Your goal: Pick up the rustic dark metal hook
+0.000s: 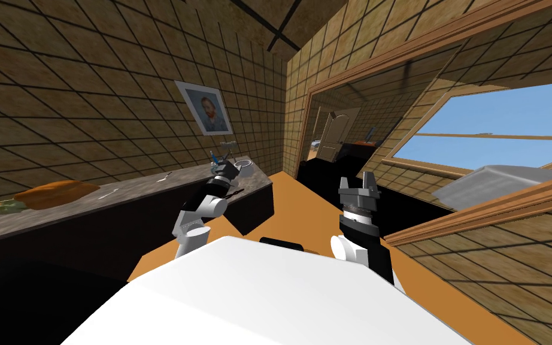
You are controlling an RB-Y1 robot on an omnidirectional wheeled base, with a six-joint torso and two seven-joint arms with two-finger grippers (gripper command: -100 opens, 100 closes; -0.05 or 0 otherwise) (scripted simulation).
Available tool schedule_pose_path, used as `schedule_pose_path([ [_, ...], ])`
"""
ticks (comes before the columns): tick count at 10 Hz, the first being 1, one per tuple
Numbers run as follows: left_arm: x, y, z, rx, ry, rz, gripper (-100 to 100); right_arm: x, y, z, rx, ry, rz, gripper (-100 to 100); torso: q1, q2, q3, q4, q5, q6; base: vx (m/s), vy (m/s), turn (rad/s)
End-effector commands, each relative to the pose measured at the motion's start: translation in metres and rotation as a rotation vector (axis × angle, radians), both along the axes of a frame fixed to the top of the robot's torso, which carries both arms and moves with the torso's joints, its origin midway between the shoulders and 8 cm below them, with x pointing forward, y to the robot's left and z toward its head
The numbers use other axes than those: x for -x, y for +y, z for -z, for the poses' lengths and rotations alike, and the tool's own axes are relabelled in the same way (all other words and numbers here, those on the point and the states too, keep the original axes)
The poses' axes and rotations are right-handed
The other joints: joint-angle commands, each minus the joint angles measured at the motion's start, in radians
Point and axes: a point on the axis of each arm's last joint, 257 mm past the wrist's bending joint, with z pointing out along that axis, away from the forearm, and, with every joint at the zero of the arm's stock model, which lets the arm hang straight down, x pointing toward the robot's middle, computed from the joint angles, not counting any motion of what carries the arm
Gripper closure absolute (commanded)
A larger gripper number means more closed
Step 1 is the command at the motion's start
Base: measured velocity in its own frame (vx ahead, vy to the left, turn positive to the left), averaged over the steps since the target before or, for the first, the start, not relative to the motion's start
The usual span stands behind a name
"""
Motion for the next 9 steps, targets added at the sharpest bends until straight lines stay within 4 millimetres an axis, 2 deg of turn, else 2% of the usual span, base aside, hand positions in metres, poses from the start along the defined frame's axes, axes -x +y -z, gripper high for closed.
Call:
schedule_pose_path([
  [1,-0.003,0.001,0.008,0.009,0.034,0.000,-100,0.000,0.000,0.000,0.000,0.000,0.000,0,0.000,0.000,0.000,0.000,0.000,0.000,0.008,-0.011,0.003],
  [5,-0.014,0.005,0.021,0.078,0.114,0.024,-100,0.000,0.000,0.000,0.000,0.000,0.000,0,0.000,0.000,0.000,0.000,0.000,0.000,0.015,-0.017,-0.028],
  [9,-0.021,0.007,0.043,0.118,0.209,0.031,-100,0.000,0.000,0.000,0.000,0.000,0.000,0,0.001,0.000,0.000,0.000,0.000,0.000,0.018,-0.009,-0.014],
])
